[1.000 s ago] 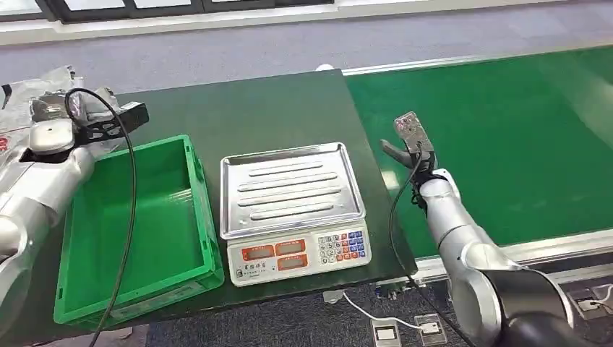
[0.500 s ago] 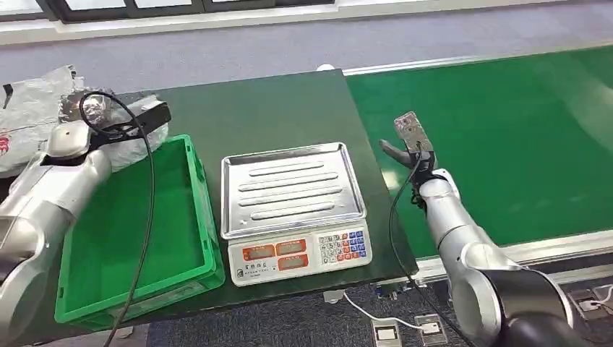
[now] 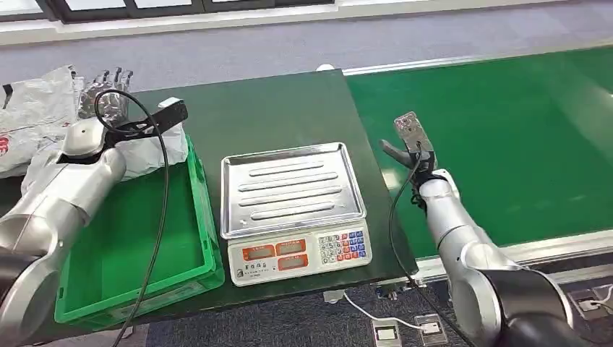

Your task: Moved the parcel from conveyor to table for the left to box.

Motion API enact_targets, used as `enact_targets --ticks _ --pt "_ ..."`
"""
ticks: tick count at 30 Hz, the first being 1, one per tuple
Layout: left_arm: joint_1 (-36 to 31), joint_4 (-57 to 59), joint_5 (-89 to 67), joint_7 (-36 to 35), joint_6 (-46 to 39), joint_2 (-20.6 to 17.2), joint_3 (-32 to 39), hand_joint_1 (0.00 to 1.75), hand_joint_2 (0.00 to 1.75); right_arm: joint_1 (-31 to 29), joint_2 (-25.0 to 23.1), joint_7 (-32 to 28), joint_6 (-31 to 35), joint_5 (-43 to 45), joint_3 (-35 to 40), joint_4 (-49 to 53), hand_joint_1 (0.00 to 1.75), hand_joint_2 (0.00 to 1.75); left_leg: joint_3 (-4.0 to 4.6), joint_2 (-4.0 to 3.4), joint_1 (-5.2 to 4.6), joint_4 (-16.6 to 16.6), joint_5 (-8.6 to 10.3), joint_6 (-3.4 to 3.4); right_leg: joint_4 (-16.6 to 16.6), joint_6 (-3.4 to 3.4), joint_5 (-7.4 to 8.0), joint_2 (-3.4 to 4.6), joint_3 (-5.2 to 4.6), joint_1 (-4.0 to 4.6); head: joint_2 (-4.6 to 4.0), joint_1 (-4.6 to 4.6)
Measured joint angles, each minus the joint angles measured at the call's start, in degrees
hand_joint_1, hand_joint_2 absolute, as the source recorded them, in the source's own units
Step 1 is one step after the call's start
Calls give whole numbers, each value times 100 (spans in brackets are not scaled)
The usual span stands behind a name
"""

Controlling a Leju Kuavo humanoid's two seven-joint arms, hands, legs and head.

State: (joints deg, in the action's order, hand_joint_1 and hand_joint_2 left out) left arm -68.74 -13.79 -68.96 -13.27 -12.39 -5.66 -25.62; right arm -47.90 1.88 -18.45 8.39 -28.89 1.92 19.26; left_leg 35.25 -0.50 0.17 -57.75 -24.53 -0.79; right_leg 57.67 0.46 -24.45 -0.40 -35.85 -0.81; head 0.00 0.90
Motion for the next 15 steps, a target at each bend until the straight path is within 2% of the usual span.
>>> enact_targets --ticks 10,12,15 --pt "11 -15 226 322 -328 98 258 0 175 -3 0 9 0 -33 0 -4 0 175 1 3 0 0 0 0 0 0 0 -2 1 -1 0 0" --pt "53 -82 1218 1111 -481 176 603 0 175 -2 0 4 4 -16 0 -4 0 175 1 3 0 -1 0 0 0 0 0 -2 0 -2 0 0" --pt "89 -168 2931 2548 -128 367 1600 0 175 -2 0 -9 44 4 0 -4 0 175 1 3 0 -2 0 1 0 0 0 -2 0 -1 0 0"
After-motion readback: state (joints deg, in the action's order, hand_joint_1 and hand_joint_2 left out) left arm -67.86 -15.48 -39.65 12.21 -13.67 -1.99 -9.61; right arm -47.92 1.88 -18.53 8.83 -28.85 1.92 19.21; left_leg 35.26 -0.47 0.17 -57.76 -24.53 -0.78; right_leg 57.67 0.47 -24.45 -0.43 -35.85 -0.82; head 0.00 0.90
